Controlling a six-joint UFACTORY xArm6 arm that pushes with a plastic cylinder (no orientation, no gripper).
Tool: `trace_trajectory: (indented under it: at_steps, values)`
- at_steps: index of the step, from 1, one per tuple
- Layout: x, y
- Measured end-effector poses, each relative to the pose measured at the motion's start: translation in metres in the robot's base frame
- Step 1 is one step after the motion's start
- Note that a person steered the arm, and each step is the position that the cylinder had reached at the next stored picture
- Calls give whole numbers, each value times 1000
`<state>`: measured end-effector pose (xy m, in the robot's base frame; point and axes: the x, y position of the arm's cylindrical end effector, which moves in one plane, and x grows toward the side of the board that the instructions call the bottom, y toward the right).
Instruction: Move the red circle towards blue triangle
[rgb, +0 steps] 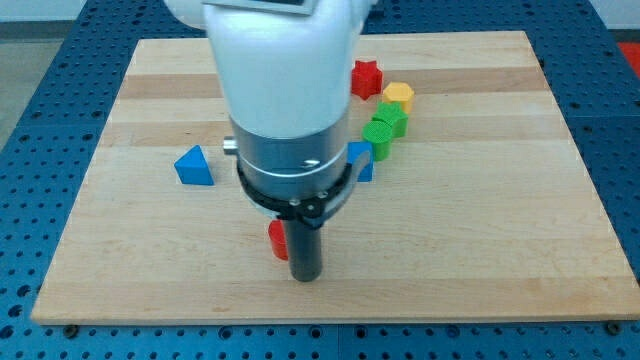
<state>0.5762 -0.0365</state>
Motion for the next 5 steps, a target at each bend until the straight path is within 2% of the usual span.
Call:
trace_trajectory:
  at_steps: [3,5]
  values:
    - [-52,-26]
    - [-47,-48]
